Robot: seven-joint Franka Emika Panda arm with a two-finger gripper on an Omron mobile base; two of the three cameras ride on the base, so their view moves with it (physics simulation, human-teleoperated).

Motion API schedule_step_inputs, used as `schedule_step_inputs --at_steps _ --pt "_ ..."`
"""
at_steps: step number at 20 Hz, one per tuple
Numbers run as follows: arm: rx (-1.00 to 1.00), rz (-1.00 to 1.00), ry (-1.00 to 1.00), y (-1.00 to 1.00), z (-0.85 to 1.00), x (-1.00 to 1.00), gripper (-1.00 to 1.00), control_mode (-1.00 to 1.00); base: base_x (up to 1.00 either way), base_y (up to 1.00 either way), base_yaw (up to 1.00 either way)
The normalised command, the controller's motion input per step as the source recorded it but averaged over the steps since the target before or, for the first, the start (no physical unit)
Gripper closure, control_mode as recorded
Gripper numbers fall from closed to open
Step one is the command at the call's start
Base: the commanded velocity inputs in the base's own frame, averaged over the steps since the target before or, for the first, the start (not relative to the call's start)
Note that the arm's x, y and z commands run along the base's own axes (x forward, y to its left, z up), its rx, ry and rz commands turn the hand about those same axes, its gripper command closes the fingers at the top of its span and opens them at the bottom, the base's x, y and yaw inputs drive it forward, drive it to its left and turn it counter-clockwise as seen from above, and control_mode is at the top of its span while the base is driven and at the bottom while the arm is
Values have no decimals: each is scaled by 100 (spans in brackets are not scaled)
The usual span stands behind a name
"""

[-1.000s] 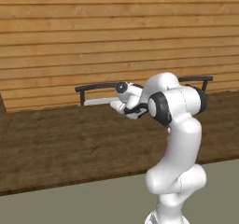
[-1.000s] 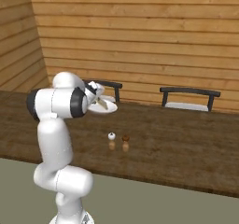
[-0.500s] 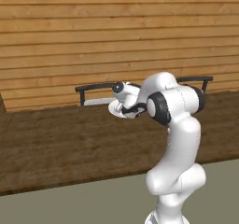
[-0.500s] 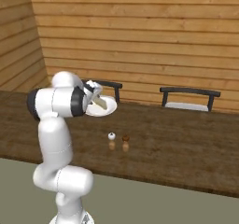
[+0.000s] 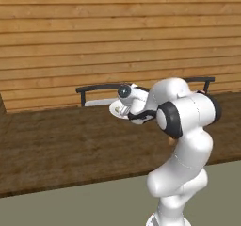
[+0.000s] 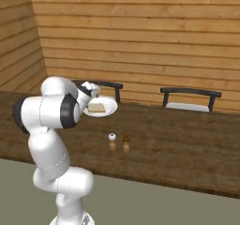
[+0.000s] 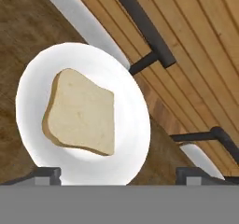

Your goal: Start the toaster. Once the lever pops up, take the bread to the plate on the dining counter.

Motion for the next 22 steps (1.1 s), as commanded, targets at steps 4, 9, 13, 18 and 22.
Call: schedule_step_inputs --at_steps 4,9,13,18,22 --pt "10 0 -2 -4 90 -31 -100 -100 0 0 0" --pt "26 3 -1 0 93 -79 -100 -100 0 0 0" --pt "13 0 -13 10 76 -100 -100 -100 0 0 0" --pt "15 0 -22 6 78 -100 -100 -100 0 0 0" --pt "15 0 -24 10 74 -100 -100 -100 0 0 0"
